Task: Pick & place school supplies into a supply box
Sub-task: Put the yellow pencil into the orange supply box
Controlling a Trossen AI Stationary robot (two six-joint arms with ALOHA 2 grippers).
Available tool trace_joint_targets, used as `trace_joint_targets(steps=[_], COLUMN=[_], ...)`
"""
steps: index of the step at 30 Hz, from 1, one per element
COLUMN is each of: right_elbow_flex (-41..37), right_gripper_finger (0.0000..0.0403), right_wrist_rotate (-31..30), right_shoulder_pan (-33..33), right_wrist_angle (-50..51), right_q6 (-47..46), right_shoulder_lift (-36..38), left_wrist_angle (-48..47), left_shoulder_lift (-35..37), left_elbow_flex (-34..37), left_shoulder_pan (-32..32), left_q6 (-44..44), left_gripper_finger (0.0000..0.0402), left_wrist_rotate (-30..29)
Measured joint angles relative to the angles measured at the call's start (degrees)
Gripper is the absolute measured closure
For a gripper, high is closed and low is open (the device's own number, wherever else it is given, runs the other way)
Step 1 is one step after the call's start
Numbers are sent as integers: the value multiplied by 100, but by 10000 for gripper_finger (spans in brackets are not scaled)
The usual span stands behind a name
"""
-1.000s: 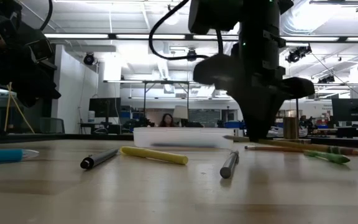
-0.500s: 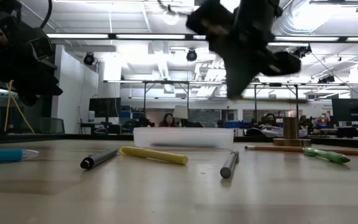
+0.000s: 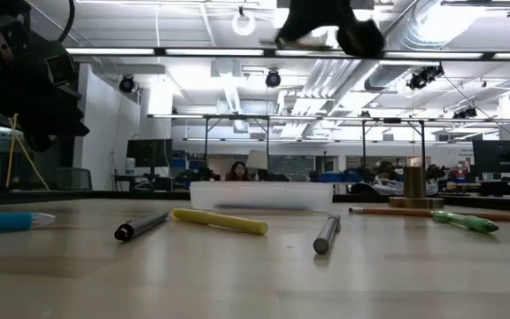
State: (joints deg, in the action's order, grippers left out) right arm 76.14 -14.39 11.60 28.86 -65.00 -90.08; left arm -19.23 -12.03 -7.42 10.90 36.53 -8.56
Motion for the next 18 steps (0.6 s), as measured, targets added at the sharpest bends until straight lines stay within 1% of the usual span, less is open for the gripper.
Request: trace_joint_targets(steps=[5, 14, 18], right_elbow_flex=[-4, -13, -13], right_gripper_finger=[402, 401, 401], right_wrist_rotate=[48, 155, 462], right_shoulder_pan=[-7, -187, -354], right_wrist_angle=[-779, -1183, -1476], right_q6=[507, 924, 1154], right_shoulder_lift=[34, 35, 35], left_wrist_angle=[222, 1011, 1241], left_shoulder_lift=[0, 0, 0], left_elbow_flex=[0, 0, 0], left_shoulder_pan=[-1, -2, -1], left_q6=[0, 2, 3], left_gripper_finger=[241, 240, 240], left_wrist_rotate=[13, 9, 9])
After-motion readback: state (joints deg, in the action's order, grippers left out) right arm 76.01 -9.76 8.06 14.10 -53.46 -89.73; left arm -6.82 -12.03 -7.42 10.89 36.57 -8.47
